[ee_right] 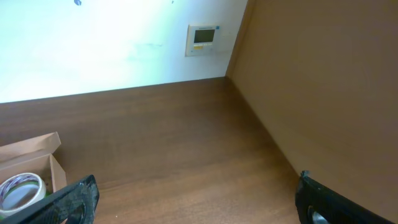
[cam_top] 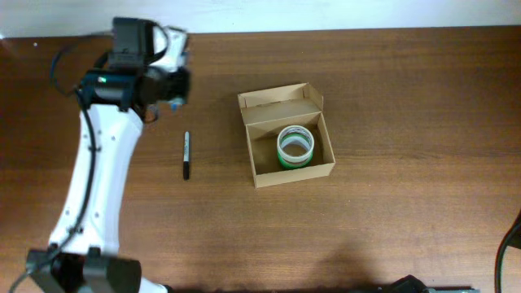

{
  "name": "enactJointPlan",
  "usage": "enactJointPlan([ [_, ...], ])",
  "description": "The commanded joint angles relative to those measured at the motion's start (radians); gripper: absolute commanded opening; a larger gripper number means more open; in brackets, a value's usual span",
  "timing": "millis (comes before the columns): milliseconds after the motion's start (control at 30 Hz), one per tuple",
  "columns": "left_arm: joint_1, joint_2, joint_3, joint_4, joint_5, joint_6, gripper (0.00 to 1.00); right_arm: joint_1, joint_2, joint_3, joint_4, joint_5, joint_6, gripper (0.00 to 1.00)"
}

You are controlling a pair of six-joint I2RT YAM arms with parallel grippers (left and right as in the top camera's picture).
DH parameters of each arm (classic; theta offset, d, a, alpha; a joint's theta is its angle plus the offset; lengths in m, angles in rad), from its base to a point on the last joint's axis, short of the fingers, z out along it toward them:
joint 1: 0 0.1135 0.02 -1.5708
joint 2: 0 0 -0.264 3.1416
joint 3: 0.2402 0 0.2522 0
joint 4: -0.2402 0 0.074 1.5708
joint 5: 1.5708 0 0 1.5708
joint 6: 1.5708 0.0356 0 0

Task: Pack container
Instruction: 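Carry the blue pen into the box and release it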

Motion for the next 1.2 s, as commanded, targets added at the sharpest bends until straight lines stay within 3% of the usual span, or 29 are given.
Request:
enactJointPlan([
  [0,-0.110,0.029,-0.007,0.013,0.005,0.195,0.02,-0.003,-0.002,0.010,-0.003,-0.006,-0.007,0.99],
  [167,-0.304,0.069,-0.007,0.046,0.005,0.450,0.02,-0.003,-0.002,0.010,-0.004,-0.006,-0.006,0.99],
  [300,-0.415,0.138,-0.007,0.025,0.006,0.525,0.01,-0.003,-0.002,0.010,-0.006,-0.006,-0.006,0.99],
  [700,-0.489,0.391,-0.008,-0.072,0.010,0.535,0.01,-0.003,-0.002,0.010,-0.006,-0.006,-0.006,0.99],
  [967,-0.489,0.431,-0.008,-0.078,0.020,0.534,0.01,-0.003,-0.002,0.010,-0.006,-0.006,-0.007,0.99],
  [1000,-0.489,0.431,-0.008,-0.077,0.020,0.529,0.04,-0.003,-0.002,0.010,-0.006,-0.006,-0.007,0.99],
  [1100,-0.489,0.431,-0.008,-0.072,0.019,0.513,0.41,-0.003,-0.002,0.010,-0.006,-0.006,-0.007,0.99],
  [1167,-0.489,0.428,0.000,-0.068,0.001,0.486,0.56,-0.003,-0.002,0.010,-0.005,-0.005,-0.007,0.99],
])
